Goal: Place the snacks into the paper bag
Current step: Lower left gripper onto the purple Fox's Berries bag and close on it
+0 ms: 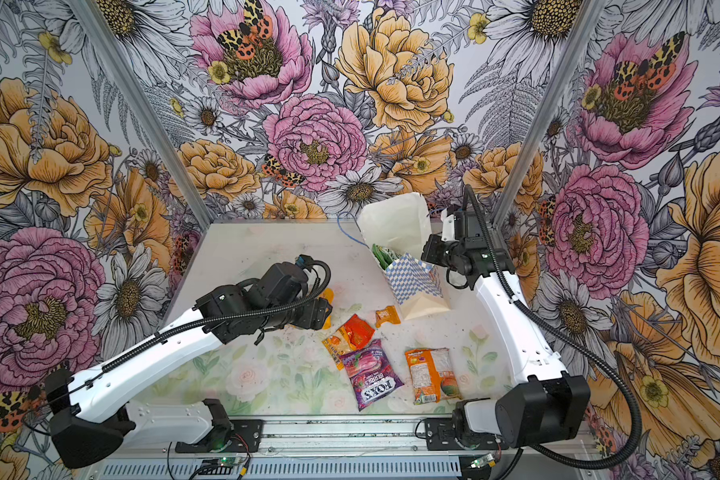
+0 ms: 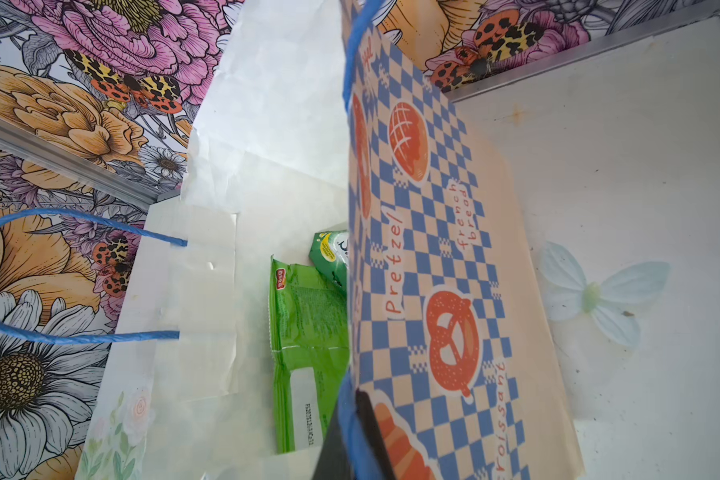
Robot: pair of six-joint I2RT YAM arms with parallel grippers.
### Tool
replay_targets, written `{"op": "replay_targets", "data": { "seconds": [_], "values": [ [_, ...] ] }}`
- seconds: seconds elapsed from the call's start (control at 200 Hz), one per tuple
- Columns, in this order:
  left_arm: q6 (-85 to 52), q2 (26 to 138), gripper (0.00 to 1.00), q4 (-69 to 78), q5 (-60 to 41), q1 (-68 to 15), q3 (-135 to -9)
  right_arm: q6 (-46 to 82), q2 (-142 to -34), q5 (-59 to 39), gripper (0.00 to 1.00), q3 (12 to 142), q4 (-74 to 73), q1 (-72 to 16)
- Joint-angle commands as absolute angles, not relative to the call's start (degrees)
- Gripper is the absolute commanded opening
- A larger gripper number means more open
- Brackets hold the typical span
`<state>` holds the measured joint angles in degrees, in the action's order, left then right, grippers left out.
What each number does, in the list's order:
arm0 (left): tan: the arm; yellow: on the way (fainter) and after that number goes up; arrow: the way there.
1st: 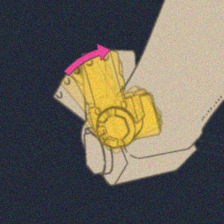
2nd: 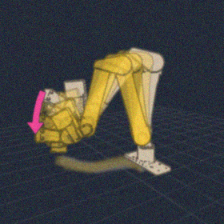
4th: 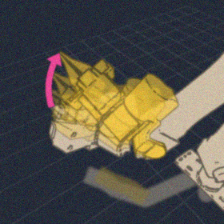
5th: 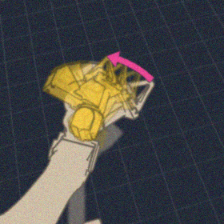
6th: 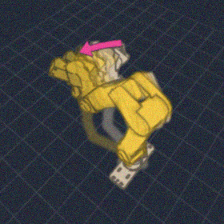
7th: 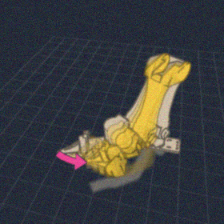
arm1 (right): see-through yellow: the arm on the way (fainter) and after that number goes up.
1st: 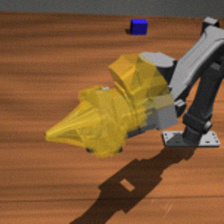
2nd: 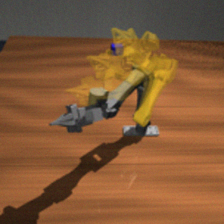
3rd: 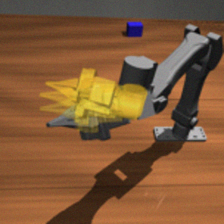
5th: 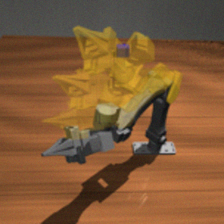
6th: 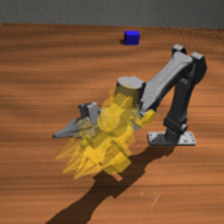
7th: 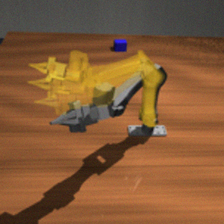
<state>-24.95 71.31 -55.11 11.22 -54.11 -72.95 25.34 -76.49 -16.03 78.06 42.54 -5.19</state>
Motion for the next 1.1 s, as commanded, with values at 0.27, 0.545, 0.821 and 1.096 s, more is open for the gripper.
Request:
{"op": "replay_targets", "data": {
  "seconds": [0.27, 0.545, 0.821, 1.096],
  "values": [
    [-17.17, 85.94, 0.82, -58.71, 18.82, -74.88, -73.25, 24.09, -74.0, -18.36, 0.0, 78.12, 41.83, -2.1],
    [-12.5, 97.36, 0.81, -59.51, 18.11, -84.61, -77.71, 24.04, -73.03, -18.81, 0.0, 77.3, 42.01, -1.04],
    [-10.47, 109.25, 0.73, -62.55, 20.49, -88.14, -85.41, 24.25, -72.59, -19.05, 0.0, 76.39, 42.06, -0.97],
    [-10.28, 117.57, 0.69, -65.33, 25.7, -88.51, -90.0, 23.31, -72.24, -19.41, 0.0, 76.16, 42.8, -0.83]
  ]
}}
